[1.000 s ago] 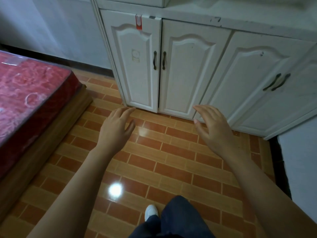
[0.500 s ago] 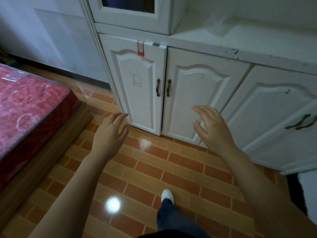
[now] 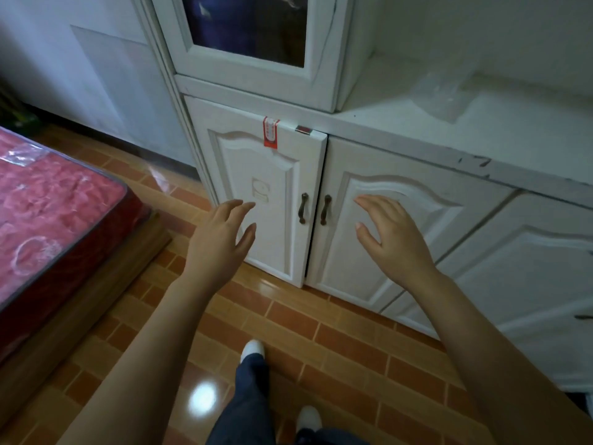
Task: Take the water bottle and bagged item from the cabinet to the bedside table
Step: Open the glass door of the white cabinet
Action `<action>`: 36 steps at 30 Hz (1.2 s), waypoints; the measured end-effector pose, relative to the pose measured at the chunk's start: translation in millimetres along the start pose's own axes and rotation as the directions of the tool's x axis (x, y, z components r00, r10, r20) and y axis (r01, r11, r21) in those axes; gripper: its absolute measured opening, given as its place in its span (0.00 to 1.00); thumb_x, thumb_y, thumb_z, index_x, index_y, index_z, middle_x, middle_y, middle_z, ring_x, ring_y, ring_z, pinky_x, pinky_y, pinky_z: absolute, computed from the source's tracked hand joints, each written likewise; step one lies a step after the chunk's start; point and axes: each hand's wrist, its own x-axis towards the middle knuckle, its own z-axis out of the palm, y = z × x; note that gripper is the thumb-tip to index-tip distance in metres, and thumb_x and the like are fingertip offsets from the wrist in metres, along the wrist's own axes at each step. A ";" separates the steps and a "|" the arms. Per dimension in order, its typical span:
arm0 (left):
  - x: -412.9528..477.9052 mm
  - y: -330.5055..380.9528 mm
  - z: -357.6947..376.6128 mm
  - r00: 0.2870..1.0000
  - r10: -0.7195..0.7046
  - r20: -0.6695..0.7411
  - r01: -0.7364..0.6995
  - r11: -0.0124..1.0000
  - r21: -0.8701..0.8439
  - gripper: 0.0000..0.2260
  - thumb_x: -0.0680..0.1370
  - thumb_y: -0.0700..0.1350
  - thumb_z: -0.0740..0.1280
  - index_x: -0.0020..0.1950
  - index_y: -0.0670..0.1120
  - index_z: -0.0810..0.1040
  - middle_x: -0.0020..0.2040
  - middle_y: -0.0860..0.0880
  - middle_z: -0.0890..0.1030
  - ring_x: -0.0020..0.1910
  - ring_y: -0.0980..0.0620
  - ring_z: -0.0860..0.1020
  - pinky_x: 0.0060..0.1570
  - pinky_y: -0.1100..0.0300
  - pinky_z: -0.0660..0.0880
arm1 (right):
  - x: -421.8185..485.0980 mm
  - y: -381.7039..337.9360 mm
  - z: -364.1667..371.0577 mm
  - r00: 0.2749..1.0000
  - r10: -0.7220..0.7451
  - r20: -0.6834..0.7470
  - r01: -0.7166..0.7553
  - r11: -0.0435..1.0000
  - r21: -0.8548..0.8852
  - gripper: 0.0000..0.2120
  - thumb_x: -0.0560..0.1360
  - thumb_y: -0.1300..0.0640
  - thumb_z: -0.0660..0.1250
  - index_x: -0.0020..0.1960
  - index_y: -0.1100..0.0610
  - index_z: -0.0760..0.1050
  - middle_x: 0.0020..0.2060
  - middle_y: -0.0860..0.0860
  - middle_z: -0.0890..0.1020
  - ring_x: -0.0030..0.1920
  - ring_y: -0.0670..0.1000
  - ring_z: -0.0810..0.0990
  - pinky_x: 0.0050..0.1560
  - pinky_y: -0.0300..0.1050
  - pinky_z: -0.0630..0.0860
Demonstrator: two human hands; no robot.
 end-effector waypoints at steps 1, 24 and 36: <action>10.9 -3.6 2.0 1.000 0.010 0.003 -0.010 1.000 0.006 0.18 0.78 0.48 0.59 0.67 0.45 0.69 0.65 0.43 0.73 0.63 0.44 0.71 0.57 0.49 0.71 | 9.8 -0.5 4.3 1.000 0.004 -0.003 -0.004 1.000 0.001 0.26 0.75 0.47 0.50 0.66 0.60 0.68 0.63 0.57 0.74 0.65 0.56 0.69 0.65 0.48 0.61; 192.9 -71.7 -10.1 0.961 0.273 -0.030 -0.274 0.962 -0.017 0.19 0.77 0.49 0.61 0.67 0.46 0.68 0.67 0.41 0.70 0.66 0.42 0.68 0.63 0.45 0.65 | 160.5 -37.4 33.2 0.975 0.074 -0.210 -0.092 0.993 -0.076 0.24 0.75 0.49 0.52 0.66 0.59 0.68 0.64 0.56 0.73 0.65 0.54 0.68 0.66 0.48 0.61; 247.5 -10.2 -77.6 0.867 0.376 -0.327 -0.400 0.917 -0.007 0.20 0.77 0.47 0.63 0.68 0.46 0.68 0.67 0.42 0.71 0.66 0.43 0.68 0.64 0.47 0.64 | 200.6 -47.2 -51.8 0.916 -0.074 -0.395 0.014 0.988 -0.152 0.25 0.75 0.48 0.51 0.68 0.58 0.66 0.67 0.55 0.71 0.67 0.54 0.67 0.65 0.45 0.59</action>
